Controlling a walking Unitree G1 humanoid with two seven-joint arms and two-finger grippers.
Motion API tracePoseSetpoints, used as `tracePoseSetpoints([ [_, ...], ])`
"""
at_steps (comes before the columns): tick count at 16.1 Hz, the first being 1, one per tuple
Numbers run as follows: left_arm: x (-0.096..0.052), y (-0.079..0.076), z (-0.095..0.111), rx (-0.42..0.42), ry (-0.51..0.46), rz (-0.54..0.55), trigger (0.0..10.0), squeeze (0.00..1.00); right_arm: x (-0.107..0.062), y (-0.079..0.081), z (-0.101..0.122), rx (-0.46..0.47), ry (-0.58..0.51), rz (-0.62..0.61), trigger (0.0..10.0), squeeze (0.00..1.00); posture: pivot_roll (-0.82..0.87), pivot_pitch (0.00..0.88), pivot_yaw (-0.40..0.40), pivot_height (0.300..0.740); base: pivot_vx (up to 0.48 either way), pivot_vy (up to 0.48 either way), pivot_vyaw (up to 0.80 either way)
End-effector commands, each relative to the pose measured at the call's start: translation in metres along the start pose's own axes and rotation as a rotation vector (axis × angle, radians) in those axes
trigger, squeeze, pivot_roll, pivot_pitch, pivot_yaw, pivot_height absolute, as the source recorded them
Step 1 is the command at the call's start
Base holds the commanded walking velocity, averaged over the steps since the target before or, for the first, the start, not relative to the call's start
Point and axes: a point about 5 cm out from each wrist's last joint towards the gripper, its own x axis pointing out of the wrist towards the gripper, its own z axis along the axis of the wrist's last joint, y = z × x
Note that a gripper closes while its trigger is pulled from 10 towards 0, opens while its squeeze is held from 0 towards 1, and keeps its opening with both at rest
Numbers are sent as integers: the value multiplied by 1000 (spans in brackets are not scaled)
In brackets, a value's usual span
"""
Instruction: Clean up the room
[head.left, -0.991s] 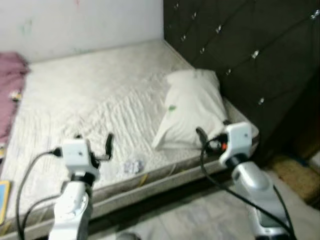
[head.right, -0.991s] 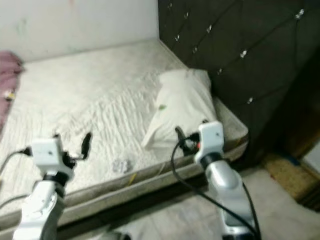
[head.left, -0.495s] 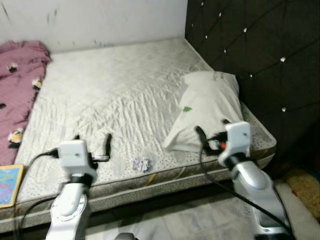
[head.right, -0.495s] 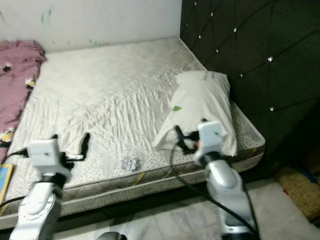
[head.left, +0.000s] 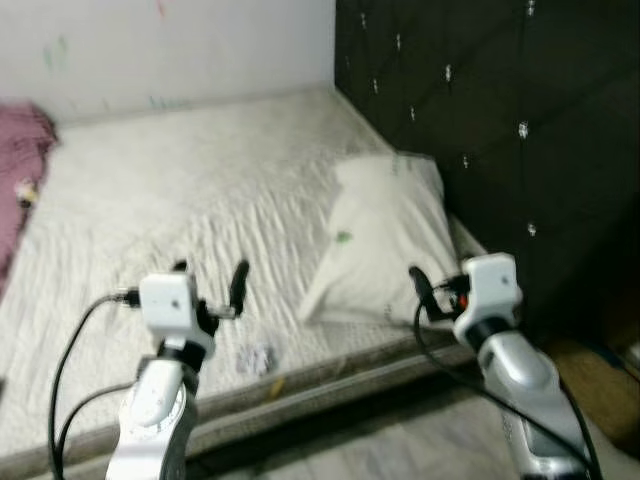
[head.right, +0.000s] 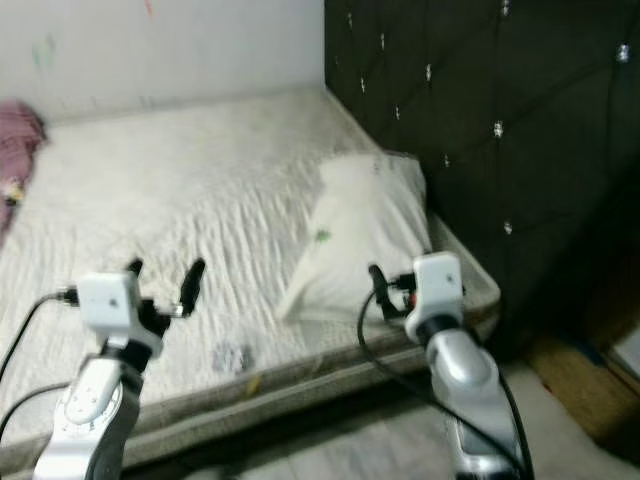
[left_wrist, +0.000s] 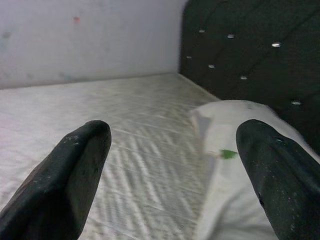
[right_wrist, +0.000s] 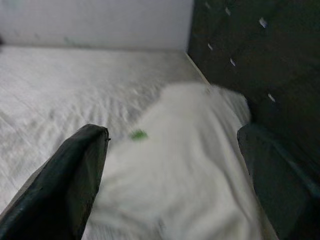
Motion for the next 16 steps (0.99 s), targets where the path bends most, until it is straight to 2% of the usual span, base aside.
tracePoseSetpoints([
  [1,-2,9,-2,16,14,30,10000,0,6,11,9,8,-39,40,10000,0,-21,0,-15,740,315,0,0],
  [5,-3,9,-3,19,20,42,10000,0,6,10,8,-8,-38,43,10000,0,-9,0,-26,740,303,0,0],
  [7,-3,12,-5,69,24,112,10000,0,6,14,6,-12,-30,54,10000,0,-1,0,-28,740,0,0,800],
  [8,-3,12,-5,74,33,113,10000,0,5,17,4,-15,-26,61,10000,0,3,0,-25,740,0,0,800],
  [12,-5,16,-11,27,84,151,10000,0,6,17,0,-2,-13,39,10000,0,8,0,-24,740,0,0,711],
  [16,0,14,-8,7,66,131,10000,0,12,13,2,21,-31,9,10000,0,8,0,-10,740,0,480,0],
])
